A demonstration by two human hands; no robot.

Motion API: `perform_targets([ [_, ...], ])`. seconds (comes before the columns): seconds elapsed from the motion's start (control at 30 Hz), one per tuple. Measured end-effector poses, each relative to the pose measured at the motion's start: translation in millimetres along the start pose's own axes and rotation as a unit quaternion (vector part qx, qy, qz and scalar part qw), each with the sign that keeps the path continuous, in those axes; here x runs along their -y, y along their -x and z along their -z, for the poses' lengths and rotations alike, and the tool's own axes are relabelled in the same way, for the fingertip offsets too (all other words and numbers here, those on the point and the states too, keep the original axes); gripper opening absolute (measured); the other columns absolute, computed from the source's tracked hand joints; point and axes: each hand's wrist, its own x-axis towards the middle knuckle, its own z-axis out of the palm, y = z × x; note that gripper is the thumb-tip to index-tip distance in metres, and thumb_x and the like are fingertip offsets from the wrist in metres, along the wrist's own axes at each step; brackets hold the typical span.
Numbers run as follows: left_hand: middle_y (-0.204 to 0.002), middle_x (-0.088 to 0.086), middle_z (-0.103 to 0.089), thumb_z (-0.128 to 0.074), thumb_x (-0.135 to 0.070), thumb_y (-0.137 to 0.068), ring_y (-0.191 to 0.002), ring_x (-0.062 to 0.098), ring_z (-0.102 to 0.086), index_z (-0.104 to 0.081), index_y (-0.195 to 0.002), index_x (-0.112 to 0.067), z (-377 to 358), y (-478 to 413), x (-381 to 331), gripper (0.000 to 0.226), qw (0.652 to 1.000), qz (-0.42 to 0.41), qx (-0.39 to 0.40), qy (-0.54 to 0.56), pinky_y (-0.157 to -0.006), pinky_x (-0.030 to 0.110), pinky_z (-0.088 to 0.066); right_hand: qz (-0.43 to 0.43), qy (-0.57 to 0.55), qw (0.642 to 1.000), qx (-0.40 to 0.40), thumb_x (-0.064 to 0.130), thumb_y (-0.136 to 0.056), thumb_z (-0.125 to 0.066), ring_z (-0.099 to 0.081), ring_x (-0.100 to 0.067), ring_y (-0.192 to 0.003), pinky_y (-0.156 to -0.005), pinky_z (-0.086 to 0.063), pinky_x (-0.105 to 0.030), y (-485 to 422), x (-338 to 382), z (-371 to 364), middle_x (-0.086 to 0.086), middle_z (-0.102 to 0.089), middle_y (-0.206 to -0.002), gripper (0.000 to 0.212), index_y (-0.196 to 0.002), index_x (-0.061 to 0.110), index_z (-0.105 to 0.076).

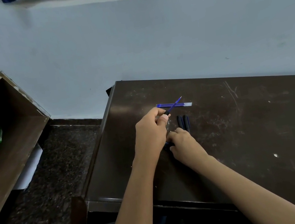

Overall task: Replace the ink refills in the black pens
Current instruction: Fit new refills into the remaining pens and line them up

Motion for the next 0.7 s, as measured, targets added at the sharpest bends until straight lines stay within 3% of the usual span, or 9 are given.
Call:
perform_targets([
  [0.1, -0.094, -0.005, -0.06, -0.048, -0.018, -0.097, -0.073, 0.001, -0.051, -0.063, -0.113, -0.016, 1, 0, 0, 0.022, 1.0, -0.006, 0.003, -0.002, -0.057, 0.005, -0.036, -0.019, -0.079, 0.996, -0.037, 0.012, -0.088, -0.06, -0.056, -0.017, -0.101, -0.089, -0.049, -0.03, -2, -3, 3, -0.005, -0.056, -0.111, 0.019, -0.107, 0.013, -0.062],
  [0.17, -0.091, -0.006, -0.059, -0.048, -0.018, -0.097, -0.073, 0.002, -0.051, -0.064, -0.112, -0.017, 1, 0, 1, 0.022, 1.0, -0.002, 0.0, -0.001, -0.057, 0.006, -0.036, -0.082, -0.237, 0.965, -0.077, 0.01, -0.085, -0.064, -0.058, -0.015, -0.088, -0.083, -0.049, -0.029, -6, -2, 12, -0.004, -0.062, -0.097, 0.013, -0.098, 0.011, -0.065],
  [0.2, -0.092, -0.005, -0.06, -0.048, -0.018, -0.097, -0.075, 0.003, -0.051, -0.064, -0.112, -0.017, 1, -1, 2, 0.022, 1.0, 0.002, -0.002, -0.002, -0.057, 0.007, -0.035, -0.12, -0.358, 0.921, -0.095, 0.008, -0.085, -0.064, -0.059, -0.015, -0.082, -0.078, -0.05, -0.03, -8, -1, 20, -0.005, -0.064, -0.089, 0.009, -0.094, 0.01, -0.066],
  [0.27, -0.095, -0.003, -0.061, -0.048, -0.02, -0.097, -0.077, 0.004, -0.052, -0.063, -0.112, -0.019, 0, 0, 3, 0.022, 1.0, 0.007, -0.007, -0.01, -0.057, 0.009, -0.034, -0.174, -0.614, 0.764, -0.097, 0.003, -0.088, -0.061, -0.059, -0.015, -0.07, -0.065, -0.051, -0.026, -11, 0, 41, -0.009, -0.064, -0.08, 0.007, -0.086, 0.009, -0.064],
  [0.3, -0.096, -0.003, -0.061, -0.048, -0.021, -0.097, -0.076, 0.005, -0.052, -0.063, -0.113, -0.02, 0, 0, 3, 0.022, 1.0, 0.008, -0.008, -0.016, -0.057, 0.011, -0.034, -0.184, -0.703, 0.681, -0.09, 0.003, -0.09, -0.058, -0.06, -0.014, -0.067, -0.062, -0.053, -0.023, -12, -1, 52, -0.009, -0.063, -0.079, 0.01, -0.085, 0.01, -0.061],
  [0.33, -0.097, -0.002, -0.062, -0.049, -0.021, -0.097, -0.075, 0.005, -0.052, -0.063, -0.112, -0.021, 0, 0, 3, 0.022, 1.0, 0.008, -0.008, -0.02, -0.057, 0.012, -0.035, -0.187, -0.755, 0.621, -0.091, 0.004, -0.091, -0.057, -0.063, -0.013, -0.065, -0.062, -0.056, -0.023, -12, -3, 61, -0.009, -0.064, -0.081, 0.01, -0.085, 0.011, -0.06],
  [0.37, -0.098, -0.001, -0.064, -0.049, -0.022, -0.097, -0.075, 0.005, -0.052, -0.063, -0.112, -0.021, -1, 0, 3, 0.021, 1.0, 0.007, -0.007, -0.022, -0.057, 0.013, -0.035, -0.185, -0.782, 0.587, -0.097, 0.006, -0.093, -0.056, -0.067, -0.013, -0.065, -0.064, -0.058, -0.024, -12, -5, 69, -0.009, -0.065, -0.083, 0.009, -0.086, 0.011, -0.059],
  [0.47, -0.103, 0.002, -0.066, -0.049, -0.021, -0.097, -0.08, 0.006, -0.055, -0.063, -0.112, -0.021, -2, 1, 1, 0.021, 1.0, 0.002, -0.004, -0.027, -0.058, 0.013, -0.037, -0.165, -0.81, 0.55, -0.119, 0.007, -0.094, -0.054, -0.072, -0.014, -0.066, -0.069, -0.06, -0.029, -10, -8, 81, -0.009, -0.066, -0.083, 0.01, -0.084, 0.01, -0.057],
  [0.7, -0.103, 0.0, -0.066, -0.049, -0.02, -0.096, -0.082, 0.007, -0.056, -0.064, -0.112, -0.021, -2, 2, 1, 0.021, 1.0, -0.004, -0.004, -0.031, -0.059, 0.012, -0.035, -0.143, -0.79, 0.583, -0.125, 0.009, -0.095, -0.054, -0.072, -0.016, -0.076, -0.077, -0.06, -0.032, -9, -5, 86, -0.009, -0.067, -0.086, 0.008, -0.088, 0.01, -0.056],
])
